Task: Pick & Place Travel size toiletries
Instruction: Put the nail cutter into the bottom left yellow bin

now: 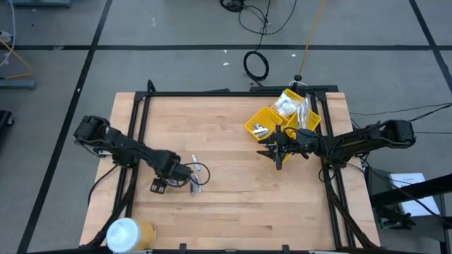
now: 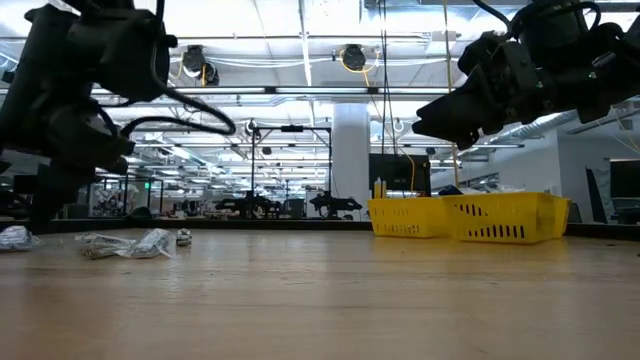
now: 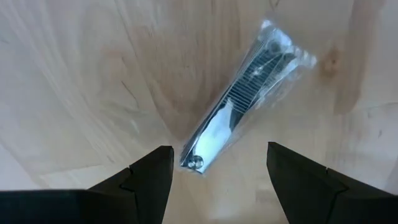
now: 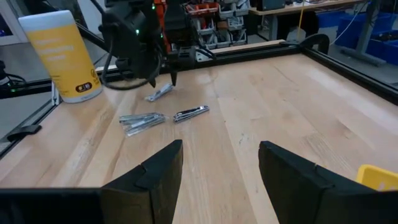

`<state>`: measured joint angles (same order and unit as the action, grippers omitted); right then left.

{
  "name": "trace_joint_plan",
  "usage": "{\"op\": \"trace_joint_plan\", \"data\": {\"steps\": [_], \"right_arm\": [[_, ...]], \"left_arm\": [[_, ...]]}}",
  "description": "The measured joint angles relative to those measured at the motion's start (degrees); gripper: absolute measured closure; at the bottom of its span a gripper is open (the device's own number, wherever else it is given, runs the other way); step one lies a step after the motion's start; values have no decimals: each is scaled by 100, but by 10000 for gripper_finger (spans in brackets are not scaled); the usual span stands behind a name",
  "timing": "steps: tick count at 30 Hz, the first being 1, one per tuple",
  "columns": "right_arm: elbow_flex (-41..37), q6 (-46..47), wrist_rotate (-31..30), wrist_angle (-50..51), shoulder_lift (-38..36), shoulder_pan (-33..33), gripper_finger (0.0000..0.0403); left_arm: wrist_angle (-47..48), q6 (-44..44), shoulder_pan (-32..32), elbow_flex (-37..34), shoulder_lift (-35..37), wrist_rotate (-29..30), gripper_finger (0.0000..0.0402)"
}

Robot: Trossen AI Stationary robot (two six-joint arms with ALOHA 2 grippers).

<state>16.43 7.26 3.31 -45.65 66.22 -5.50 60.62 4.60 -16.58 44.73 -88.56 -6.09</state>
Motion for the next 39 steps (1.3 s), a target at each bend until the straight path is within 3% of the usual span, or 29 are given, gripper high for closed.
{"op": "trace_joint_plan", "data": {"steps": [12, 19, 23, 39], "right_arm": [[0, -2, 151, 0, 0, 0, 206], [0, -2, 151, 8, 2, 0, 206], [2, -2, 151, 0, 2, 0, 206], [2, -2, 151, 24, 2, 0, 206]], "left_arm": [[134, -56, -4, 41, -1054, -145, 149], [93, 60, -11, 156, -996, -27, 152], [-209, 28, -9, 269, -728, 241, 173], [-619, 361, -76, 195, -622, 51, 267]]}}
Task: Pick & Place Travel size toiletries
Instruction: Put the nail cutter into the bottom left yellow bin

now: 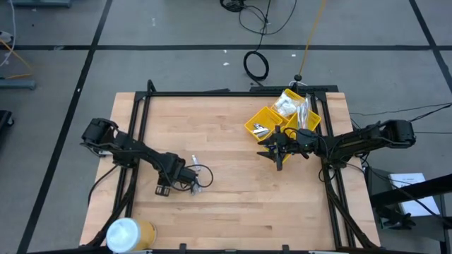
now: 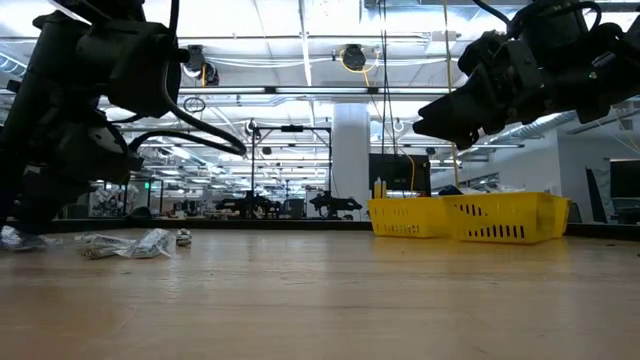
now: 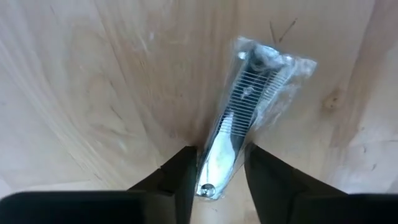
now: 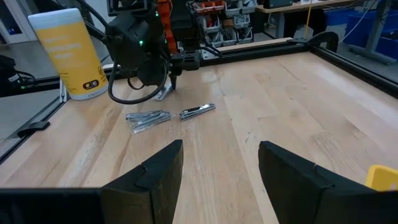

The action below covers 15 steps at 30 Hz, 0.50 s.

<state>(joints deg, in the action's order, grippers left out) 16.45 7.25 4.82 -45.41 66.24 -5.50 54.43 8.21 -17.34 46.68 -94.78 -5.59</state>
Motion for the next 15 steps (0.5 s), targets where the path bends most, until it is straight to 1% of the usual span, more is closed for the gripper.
{"op": "trace_joint_plan", "data": {"steps": [3, 8, 12, 15], "right_arm": [[0, 1, 0, 0, 0, 0, 206], [0, 20, 0, -2, 0, 0, 206], [0, 20, 0, -2, 0, 0, 206], [0, 20, 0, -2, 0, 0, 206]], "left_arm": [[-80, 88, 7, -2, 2, -65, 298], [-112, 168, 4, 2, 13, -88, 366], [-110, 506, 5, 15, 9, -91, 367], [-83, 827, 2, 154, -9, -80, 367]]}}
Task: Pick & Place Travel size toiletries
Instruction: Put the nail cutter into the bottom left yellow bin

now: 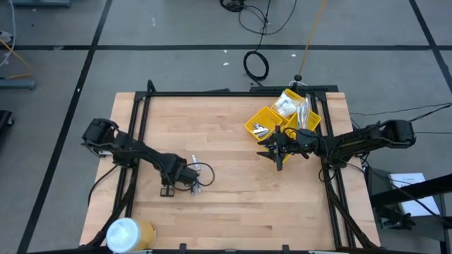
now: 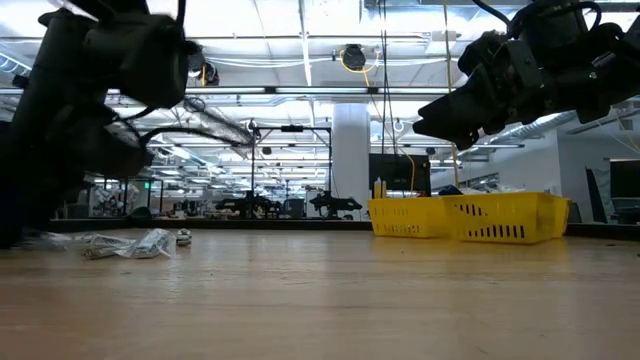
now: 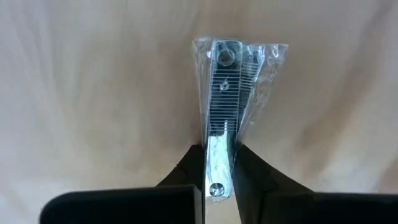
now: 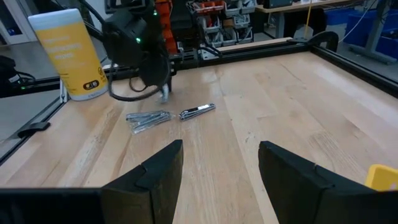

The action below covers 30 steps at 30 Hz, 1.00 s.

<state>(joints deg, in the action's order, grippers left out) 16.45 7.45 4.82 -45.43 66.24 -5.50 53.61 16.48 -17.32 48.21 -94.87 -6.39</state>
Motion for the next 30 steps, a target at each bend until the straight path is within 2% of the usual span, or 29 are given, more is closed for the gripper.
{"op": "trace_joint_plan", "data": {"steps": [6, 14, 18, 24, 27, 30], "right_arm": [[0, 45, 0, -21, 0, 0, 206], [0, 75, 0, -38, 0, 0, 206], [0, 87, 0, -156, 0, 4, 206], [0, -245, -9, -371, -4, 269, 206], [0, -614, -24, -509, -2, 440, 206], [0, -846, -194, -734, -2, 612, 206]], "left_arm": [[-285, 113, 7, 694, -9, 29, 367], [-1412, -705, 35, 1649, -2, 471, 367], [-2757, -1280, 215, 1704, 0, 742, 367], [-5304, -1900, 736, 1453, -15, 1492, 367], [-6388, -2193, 960, 1355, -15, 1505, 367], [-6857, -2448, 1142, 1338, -17, 1210, 367]]}}
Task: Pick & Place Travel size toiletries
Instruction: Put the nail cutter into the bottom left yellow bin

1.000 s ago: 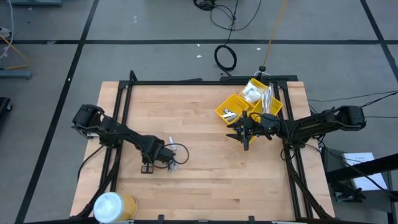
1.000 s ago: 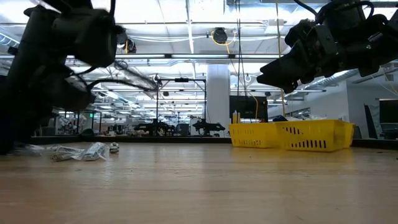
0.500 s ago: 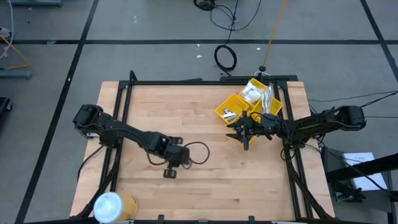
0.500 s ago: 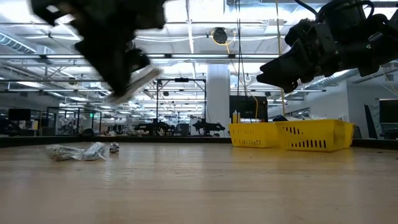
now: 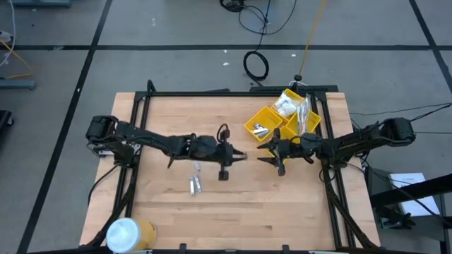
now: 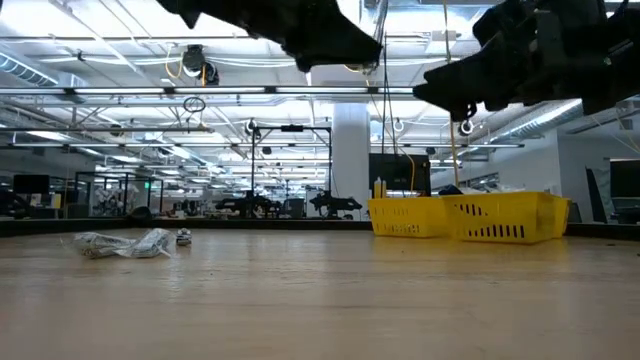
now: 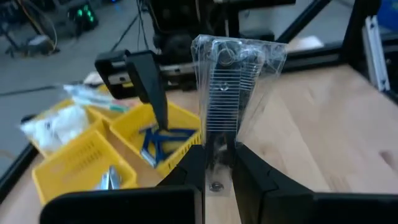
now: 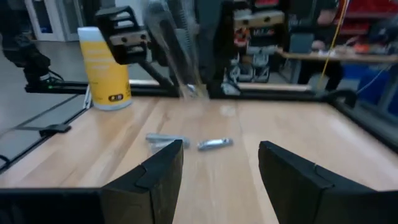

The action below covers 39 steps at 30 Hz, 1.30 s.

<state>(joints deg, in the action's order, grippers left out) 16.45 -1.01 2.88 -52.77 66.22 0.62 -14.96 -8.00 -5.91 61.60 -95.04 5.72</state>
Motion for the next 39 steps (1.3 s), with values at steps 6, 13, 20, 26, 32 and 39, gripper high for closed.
{"op": "trace_joint_plan", "data": {"steps": [6, 13, 20, 26, 32, 39], "right_arm": [[5, -287, -169, -653, 0, 203, 180], [10, -297, -227, -1033, 47, 252, 129], [180, -273, -291, -1067, 458, 335, 126], [441, -464, -293, -1256, 892, 504, 138], [454, -466, -287, -1091, 902, 509, 148], [379, -327, -259, -140, 427, 514, 149]], "left_arm": [[-658, -176, 150, -3, -202, -336, 367], [-1211, -373, 142, -8, -733, -402, 367], [-1746, -401, 162, -6, -1074, -438, 367], [-1806, -586, 188, -19, -1063, -533, 367], [-1635, -691, 191, -19, -1056, -464, 367], [-1466, -689, 220, 10, -1013, -335, 367]]}}
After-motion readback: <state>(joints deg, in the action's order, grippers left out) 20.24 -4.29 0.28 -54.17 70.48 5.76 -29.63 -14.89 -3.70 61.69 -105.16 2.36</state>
